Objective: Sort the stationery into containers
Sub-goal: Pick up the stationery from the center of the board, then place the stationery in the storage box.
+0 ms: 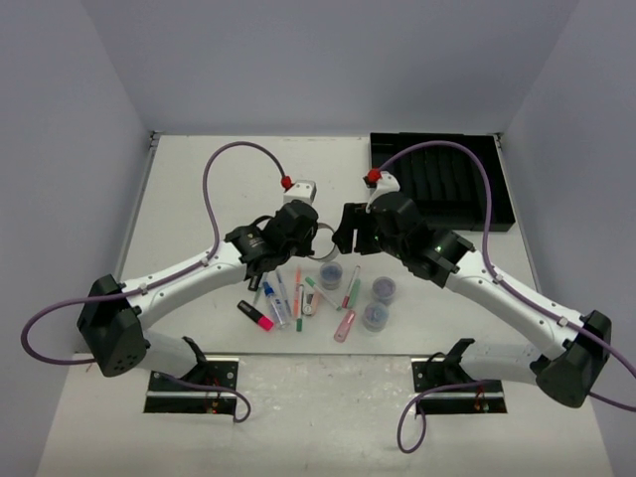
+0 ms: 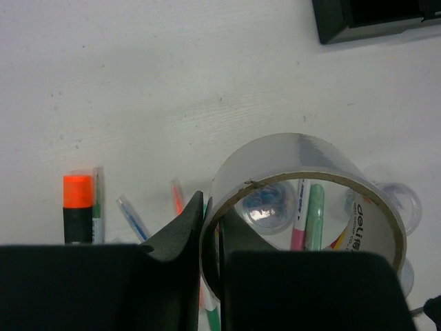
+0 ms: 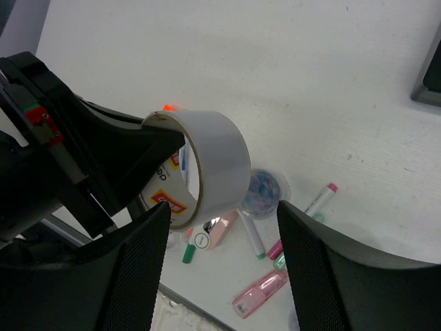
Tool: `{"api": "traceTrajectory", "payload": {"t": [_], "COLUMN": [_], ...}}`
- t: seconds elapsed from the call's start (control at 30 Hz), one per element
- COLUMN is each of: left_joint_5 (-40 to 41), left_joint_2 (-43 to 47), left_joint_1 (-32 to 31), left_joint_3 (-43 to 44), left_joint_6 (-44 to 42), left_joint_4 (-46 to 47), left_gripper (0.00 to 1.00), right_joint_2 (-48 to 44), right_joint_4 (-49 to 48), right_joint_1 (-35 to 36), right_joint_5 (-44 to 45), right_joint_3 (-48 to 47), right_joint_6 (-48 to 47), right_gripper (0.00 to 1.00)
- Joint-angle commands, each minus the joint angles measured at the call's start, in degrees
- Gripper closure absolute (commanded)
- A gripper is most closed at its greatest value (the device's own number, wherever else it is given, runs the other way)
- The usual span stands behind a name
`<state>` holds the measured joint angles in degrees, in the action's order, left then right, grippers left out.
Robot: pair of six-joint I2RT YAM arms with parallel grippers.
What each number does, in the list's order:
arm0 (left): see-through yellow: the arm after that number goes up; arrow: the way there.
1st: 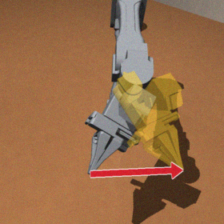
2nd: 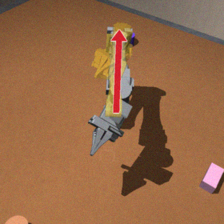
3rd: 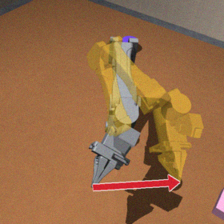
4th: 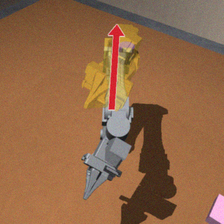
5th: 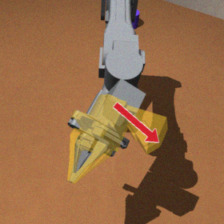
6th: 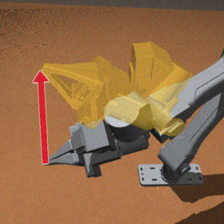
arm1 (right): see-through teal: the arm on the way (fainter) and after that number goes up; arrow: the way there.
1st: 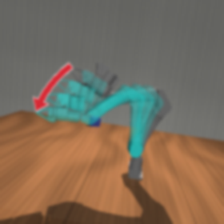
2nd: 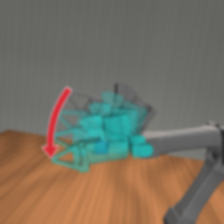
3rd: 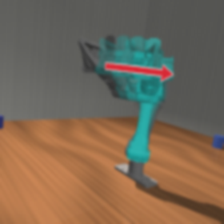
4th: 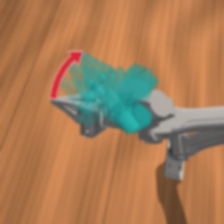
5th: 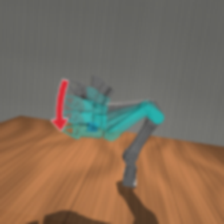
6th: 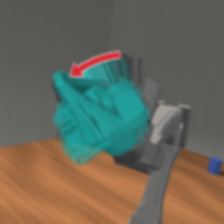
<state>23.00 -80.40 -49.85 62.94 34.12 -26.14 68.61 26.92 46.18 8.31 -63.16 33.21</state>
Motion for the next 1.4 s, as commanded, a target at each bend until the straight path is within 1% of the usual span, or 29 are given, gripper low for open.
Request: {"api": "traceTrajectory", "payload": {"t": [0.0, 0.07, 0.23, 0.33, 0.37, 0.43, 0.5, 0.57, 0.63, 0.67, 0.7, 0.73, 0.77, 0.8, 0.9, 1.17, 1.37], "left_joint_5": [1.3, 1.3, 0.9, -0.1, 0.0, 0.4, 1.4, 1.9, 2.0, 2.0, 2.0, 2.0, 2.0, 2.0, 1.8, 2.5, 6.7], "left_joint_2": [0.3, 0.6, 0.9, 0.6, 0.6, 0.8, 0.9, 1.3, 1.5, 1.5, 1.6, 1.6, 1.7, 1.7, 2.3, 4.6, 9.7], "left_joint_1": [-0.6, -0.7, -0.8, -0.9, -0.8, -0.8, -0.8, -0.8, -0.8, -0.8, -0.8, -0.9, -0.9, -0.9, -0.8, -0.8, -0.8], "left_joint_3": [1.9, 2.0, 1.5, 1.3, 1.3, 1.5, 1.6, 1.9, 2.3, 2.6, 2.9, 3.0, 3.2, 3.2, 3.2, 3.2, 3.5], "left_joint_6": [-1.4, -1.5, -1.3, -1.2, -1.2, -1.2, -1.1, -1.0, -0.9, -1.0, -1.1, -1.1, -1.1, -1.2, -1.0, -0.6, -0.1], "left_joint_4": [3.4, 3.4, 4.2, 4.9, 4.9, 5.0, 4.9, 4.8, 4.7, 4.6, 4.4, 4.4, 4.2, 4.2, 4.3, 3.7, 0.8], "left_gripper": [1.00, 1.00, 1.00, 1.00, 1.00, 1.00, 1.00, 1.00, 1.00, 0.95, 0.83, 0.75, 0.60, 0.52, 0.39, 0.31, 0.26], "right_joint_2": [1.3, 2.5, 6.8, 9.5, 10.2, 10.8, 11.4, 11.6, 11.6, 11.6, 11.6, 11.6, 11.6, 11.6, 11.6, 12.7, 12.9], "right_joint_4": [-3.8, -4.0, -4.3, -5.0, -5.0, -4.5, -4.2, -3.9, -3.5, -3.5, -3.3, -3.3, -3.2, -3.2, -3.2, -2.9, -2.5], "right_joint_1": [0.5, 0.4, 0.5, 0.9, 1.2, 1.9, 2.2, 2.3, 2.5, 2.5, 2.5, 2.5, 2.6, 2.5, 2.6, 2.5, 2.1], "right_joint_5": [2.0, 3.1, 5.3, 6.5, 7.3, 8.6, 9.7, 10.0, 10.4, 10.5, 10.7, 10.7, 10.6, 10.6, 10.7, 12.0, 14.5], "right_joint_3": [-0.6, -0.4, -0.6, -0.7, -0.8, -1.2, -1.6, -2.0, -2.2, -2.3, -2.3, -2.3, -2.4, -2.4, -2.2, -2.0, -2.0], "right_joint_6": [0.6, 0.4, 0.2, 0.5, 0.7, 0.6, 0.6, 0.6, 0.7, 0.7, 0.7, 0.8, 0.8, 0.8, 1.0, 1.5, 0.7], "right_gripper": [0.38, 0.42, 0.47, 0.60, 0.61, 0.66, 0.74, 0.89, 1.00, 1.00, 1.00, 1.00, 1.00, 1.00, 1.00, 1.00, 1.00]}}
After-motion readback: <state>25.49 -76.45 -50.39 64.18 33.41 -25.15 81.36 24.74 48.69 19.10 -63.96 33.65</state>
